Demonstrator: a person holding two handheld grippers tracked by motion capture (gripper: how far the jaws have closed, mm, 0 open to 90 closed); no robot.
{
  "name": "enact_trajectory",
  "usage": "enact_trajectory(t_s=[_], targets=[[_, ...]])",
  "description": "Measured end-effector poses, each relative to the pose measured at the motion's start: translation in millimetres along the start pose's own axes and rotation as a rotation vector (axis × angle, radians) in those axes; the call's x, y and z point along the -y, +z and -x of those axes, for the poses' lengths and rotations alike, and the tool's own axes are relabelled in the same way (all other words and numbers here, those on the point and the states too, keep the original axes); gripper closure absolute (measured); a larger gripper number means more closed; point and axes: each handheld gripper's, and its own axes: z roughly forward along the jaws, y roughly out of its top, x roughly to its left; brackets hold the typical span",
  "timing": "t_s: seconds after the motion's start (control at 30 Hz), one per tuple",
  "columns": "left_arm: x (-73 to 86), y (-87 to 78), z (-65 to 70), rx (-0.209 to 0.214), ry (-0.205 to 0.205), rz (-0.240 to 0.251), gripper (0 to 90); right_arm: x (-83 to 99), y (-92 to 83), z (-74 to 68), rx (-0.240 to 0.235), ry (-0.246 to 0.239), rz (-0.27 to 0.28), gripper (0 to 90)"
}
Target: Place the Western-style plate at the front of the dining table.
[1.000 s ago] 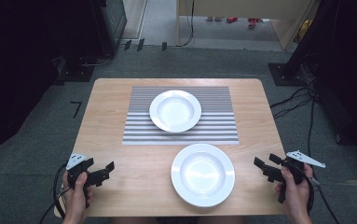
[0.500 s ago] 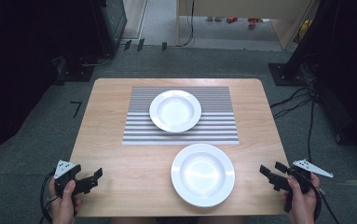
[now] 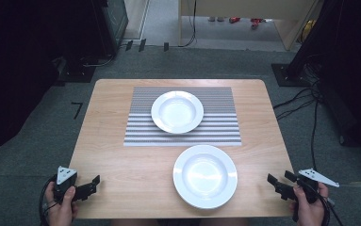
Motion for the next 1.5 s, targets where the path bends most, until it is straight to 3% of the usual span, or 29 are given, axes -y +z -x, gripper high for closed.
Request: enact_trajectory(t_s=[0.13, 0.23, 0.57, 0.63, 0.77, 0.9, 1.5], targets=[[-0.3, 1.1, 2.1, -0.013, 0.017, -0.007, 9.9, 2.9, 4.5, -3.0, 0.034, -0.042, -0.022, 15.3], [0.8, 2.7, 2.2, -0.015, 0.027, -0.018, 9.9, 6.7, 8.7, -3.4, 0.049, -0.047, -0.044, 15.3], [1.8, 4.8, 6.6, -0.038, 0.065, -0.020, 9.8, 11.0, 11.2, -10.1, 0.099, -0.096, -0.045, 15.2], [2.4, 5.0, 6.7, -0.039, 0.064, -0.015, 9.3, 14.1, 14.0, -16.0, 0.143, -0.157, -0.045, 14.5], [4.1, 5.0, 7.0, -0.038, 0.063, -0.003, 9.1, 17.2, 17.6, -21.8, 0.178, -0.197, -0.045, 9.6], [4.1, 5.0, 7.0, -0.038, 0.063, -0.003, 9.2, 17.0, 23.3, -25.9, 0.174, -0.205, -0.063, 0.0], [4.1, 5.0, 6.9, -0.038, 0.062, -0.003, 9.2, 17.5, 23.7, -26.6, 0.180, -0.202, -0.061, 0.0]])
